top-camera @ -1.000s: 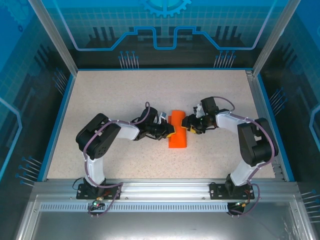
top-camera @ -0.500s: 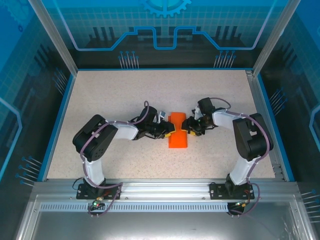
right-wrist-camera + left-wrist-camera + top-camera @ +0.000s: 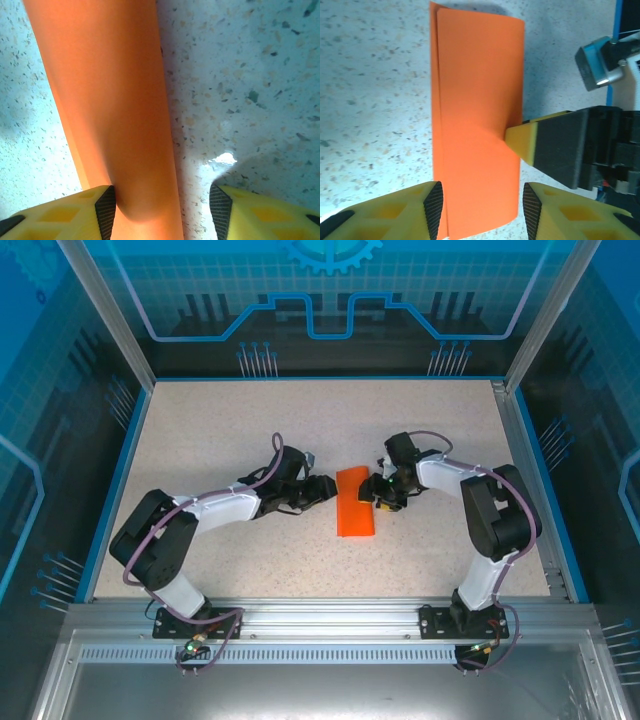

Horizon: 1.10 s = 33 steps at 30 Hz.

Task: Fold a paper plane with a square sheet of paper (pick it up from the middle)
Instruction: Fold the square sheet of paper in half at the center of the table.

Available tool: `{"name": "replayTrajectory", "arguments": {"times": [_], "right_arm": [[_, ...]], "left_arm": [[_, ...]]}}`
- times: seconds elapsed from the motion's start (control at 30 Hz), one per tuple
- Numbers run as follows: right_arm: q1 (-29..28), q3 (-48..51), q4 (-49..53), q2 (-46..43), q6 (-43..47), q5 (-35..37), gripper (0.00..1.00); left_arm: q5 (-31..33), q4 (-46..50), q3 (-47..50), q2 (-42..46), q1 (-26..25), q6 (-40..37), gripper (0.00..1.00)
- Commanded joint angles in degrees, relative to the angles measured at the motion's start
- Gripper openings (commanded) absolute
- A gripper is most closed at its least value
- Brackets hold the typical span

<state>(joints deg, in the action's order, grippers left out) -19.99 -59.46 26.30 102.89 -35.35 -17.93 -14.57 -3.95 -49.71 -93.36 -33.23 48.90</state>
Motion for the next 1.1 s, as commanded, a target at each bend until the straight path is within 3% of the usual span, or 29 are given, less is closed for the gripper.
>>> {"name": "replayTrajectory", "arguments": {"times": [0.0, 0.47, 1.07], "right_arm": [[-1.3, -1.9, 5.0, 1.9, -1.6, 4.5, 0.58], [-3.8, -7.4, 11.8, 6.0, -2.2, 11.1, 0.63], [-4.1, -8.7, 13.5, 9.1, -1.7, 13.6, 0.62]], "left_arm": [[1.9, 2.9, -0.9, 0.7, 0.6, -2.2, 0.5], [1.9, 2.3, -0.5, 0.2, 2.0, -2.3, 0.5], [2.0, 2.9, -0.2, -0.2, 2.7, -2.7, 0.5]]}}
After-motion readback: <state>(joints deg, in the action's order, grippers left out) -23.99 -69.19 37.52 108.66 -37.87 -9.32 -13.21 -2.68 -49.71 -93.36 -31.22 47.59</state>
